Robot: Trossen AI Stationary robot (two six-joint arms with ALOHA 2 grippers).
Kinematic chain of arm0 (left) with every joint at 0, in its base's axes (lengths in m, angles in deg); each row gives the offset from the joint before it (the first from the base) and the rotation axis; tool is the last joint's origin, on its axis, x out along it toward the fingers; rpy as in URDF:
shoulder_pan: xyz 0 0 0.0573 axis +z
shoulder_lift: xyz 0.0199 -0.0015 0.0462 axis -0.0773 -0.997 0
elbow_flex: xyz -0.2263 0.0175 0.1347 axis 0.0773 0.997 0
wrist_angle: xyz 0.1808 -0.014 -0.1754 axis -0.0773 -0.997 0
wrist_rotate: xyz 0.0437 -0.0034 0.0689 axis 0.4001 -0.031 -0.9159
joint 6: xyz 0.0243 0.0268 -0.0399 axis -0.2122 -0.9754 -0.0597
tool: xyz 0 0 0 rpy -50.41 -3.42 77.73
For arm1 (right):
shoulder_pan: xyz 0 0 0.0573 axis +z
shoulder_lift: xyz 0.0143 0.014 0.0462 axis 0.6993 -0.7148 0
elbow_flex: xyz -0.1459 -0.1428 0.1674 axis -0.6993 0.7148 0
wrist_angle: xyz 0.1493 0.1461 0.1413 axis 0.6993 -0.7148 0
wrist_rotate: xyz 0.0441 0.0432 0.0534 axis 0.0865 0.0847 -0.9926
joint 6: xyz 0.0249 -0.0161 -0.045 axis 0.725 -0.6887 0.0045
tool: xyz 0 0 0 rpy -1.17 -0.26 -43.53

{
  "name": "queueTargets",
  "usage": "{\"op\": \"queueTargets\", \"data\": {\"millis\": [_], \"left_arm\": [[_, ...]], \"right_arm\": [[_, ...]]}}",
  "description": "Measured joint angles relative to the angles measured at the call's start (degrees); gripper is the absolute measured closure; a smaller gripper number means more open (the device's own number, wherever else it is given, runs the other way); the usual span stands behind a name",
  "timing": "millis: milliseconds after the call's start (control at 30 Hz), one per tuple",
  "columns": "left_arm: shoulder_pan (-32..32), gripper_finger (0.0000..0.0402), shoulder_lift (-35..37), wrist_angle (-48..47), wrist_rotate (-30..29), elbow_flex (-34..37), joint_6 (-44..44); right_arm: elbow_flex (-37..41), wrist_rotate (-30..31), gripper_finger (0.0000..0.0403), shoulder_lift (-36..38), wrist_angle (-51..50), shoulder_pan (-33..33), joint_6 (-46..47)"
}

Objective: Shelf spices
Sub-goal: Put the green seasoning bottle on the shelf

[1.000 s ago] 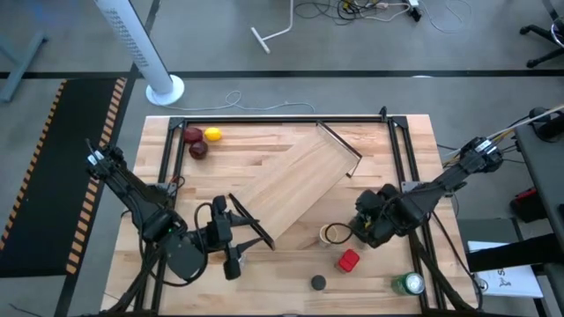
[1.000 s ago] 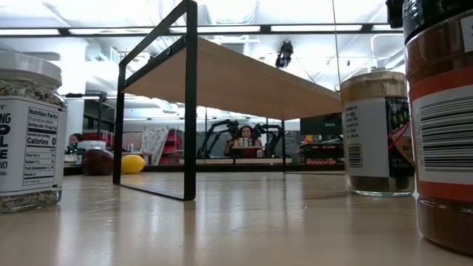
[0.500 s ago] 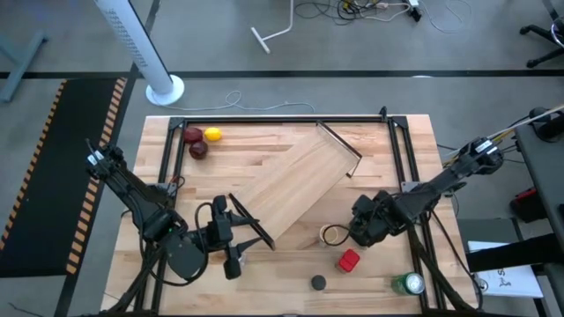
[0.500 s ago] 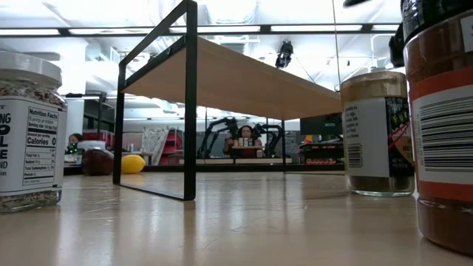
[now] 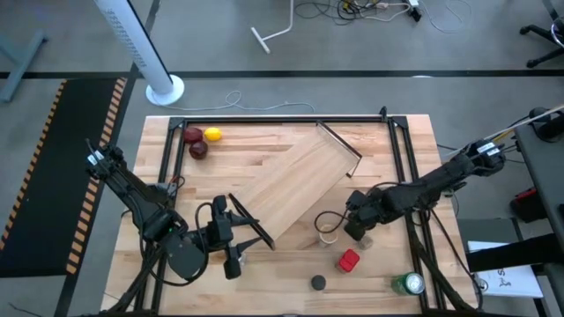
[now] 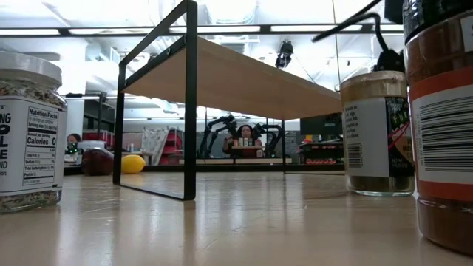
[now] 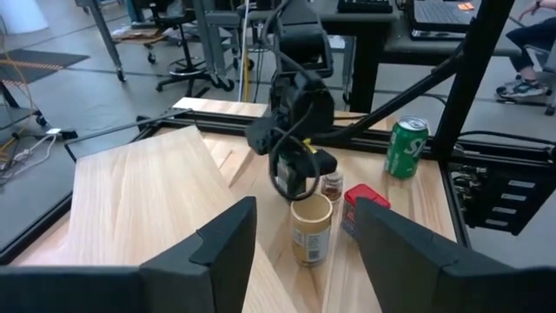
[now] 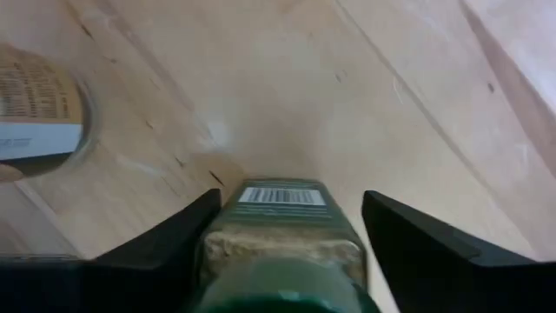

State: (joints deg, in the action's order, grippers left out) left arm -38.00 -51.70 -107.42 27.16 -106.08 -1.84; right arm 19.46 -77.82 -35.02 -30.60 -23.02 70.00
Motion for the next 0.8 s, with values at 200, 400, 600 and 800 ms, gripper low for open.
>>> {"op": "queueTargets", "data": {"millis": [200,400,600,800], "left_arm": [[0.0,0.022,0.0,-0.28,1.38,0.0,0.07],[0.0,0.0222,0.0,-0.53,1.4,0.02,0.43],[0.0,0.0227,0.0,-0.57,1.39,0.02,0.44],[0.09,0.0225,0.0,-0.62,1.38,0.02,0.46]], "right_arm": [[0.5,-1.09,0.0224,0.11,-0.05,-1.04,-1.45],[-2.23,-4.78,0.0224,0.0,-2.15,-1.34,-3.67],[-13.27,-5.63,0.0224,0.02,-11.04,-1.53,-8.03],[-28.03,-4.86,0.0224,-0.36,-16.9,-3.89,-16.08]]}}
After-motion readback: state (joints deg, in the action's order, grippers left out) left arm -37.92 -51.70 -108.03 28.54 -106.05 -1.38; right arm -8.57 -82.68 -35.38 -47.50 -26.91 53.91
